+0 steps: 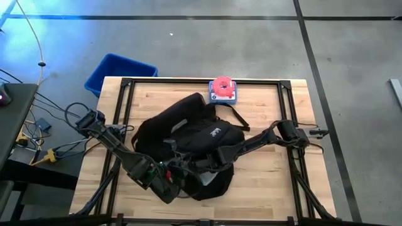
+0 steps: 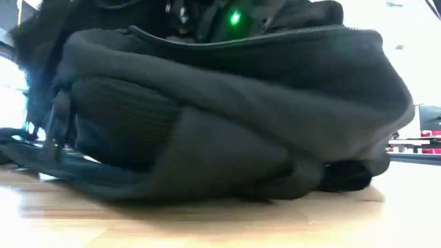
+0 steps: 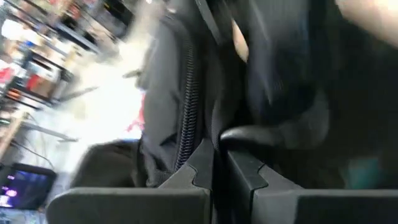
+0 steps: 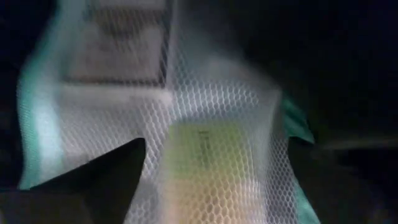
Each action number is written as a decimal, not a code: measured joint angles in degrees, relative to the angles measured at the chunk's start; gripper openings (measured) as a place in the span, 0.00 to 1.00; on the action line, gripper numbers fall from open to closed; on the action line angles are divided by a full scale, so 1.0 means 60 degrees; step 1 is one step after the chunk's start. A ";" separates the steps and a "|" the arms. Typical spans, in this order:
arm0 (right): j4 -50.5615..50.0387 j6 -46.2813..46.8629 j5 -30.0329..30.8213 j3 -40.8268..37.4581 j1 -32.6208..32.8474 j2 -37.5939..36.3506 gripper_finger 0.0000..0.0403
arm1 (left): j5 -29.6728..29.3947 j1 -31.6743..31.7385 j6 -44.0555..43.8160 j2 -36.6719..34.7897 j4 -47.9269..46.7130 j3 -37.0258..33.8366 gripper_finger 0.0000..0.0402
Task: Unpack backpack
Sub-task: Put the zip bag into the backpack
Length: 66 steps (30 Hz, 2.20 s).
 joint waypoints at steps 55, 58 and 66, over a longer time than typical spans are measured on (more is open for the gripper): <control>-0.4784 0.0583 -0.1255 0.1562 0.0553 -0.0122 0.85 | 0.0007 -0.1500 0.2062 0.0077 0.0641 -0.0030 0.38; -0.5322 0.0723 -0.0929 0.1562 0.0700 -0.0118 0.85 | 0.0018 -0.1575 0.1990 0.0077 0.0138 -0.0030 0.39; -0.5651 0.1016 -0.0901 0.1558 0.0980 -0.0108 0.85 | 0.0172 -0.1240 0.0579 0.0077 -0.0894 -0.0030 0.35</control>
